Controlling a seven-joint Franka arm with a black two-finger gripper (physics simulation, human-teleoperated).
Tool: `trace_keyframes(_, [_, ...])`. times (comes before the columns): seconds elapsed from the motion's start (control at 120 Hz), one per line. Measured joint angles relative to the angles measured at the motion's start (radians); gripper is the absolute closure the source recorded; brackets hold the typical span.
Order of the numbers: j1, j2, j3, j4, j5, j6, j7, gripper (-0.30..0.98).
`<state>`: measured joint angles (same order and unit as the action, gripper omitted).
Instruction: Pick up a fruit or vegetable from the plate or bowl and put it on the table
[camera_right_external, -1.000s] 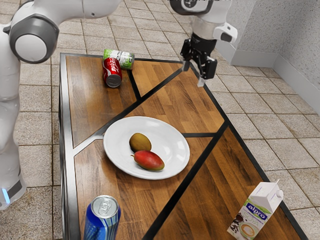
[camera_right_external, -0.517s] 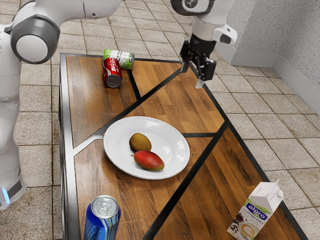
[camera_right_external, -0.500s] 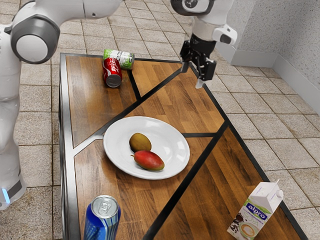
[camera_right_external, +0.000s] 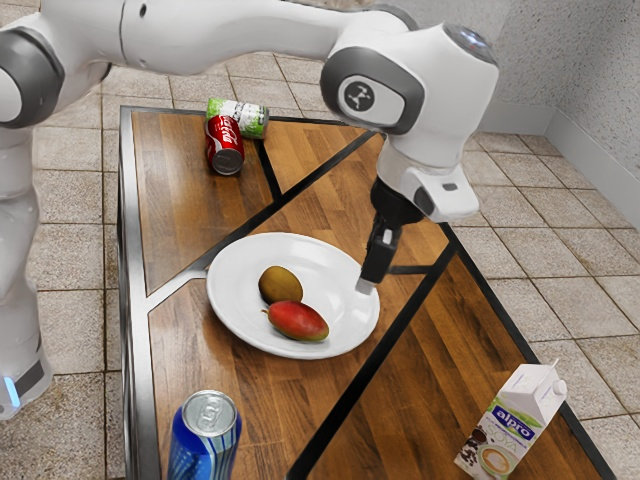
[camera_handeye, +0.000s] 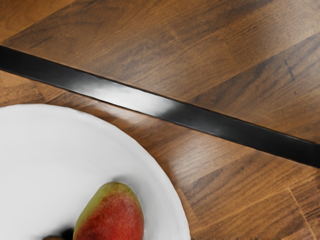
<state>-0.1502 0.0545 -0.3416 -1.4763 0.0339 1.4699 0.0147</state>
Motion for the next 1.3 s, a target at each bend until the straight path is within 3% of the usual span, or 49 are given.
trace_keyframes(0.275, [0.014,-0.208,0.061,-0.352,-0.096,0.2,0.187,0.0])
trace_keyframes(0.658, [0.023,-0.321,0.086,-0.586,-0.127,0.383,0.451,0.0])
trace_keyframes(0.925, [0.023,-0.364,0.113,-0.731,-0.145,0.482,0.613,0.0])
trace_keyframes(1.3, [0.023,-0.358,0.171,-0.777,-0.14,0.574,0.763,0.0])
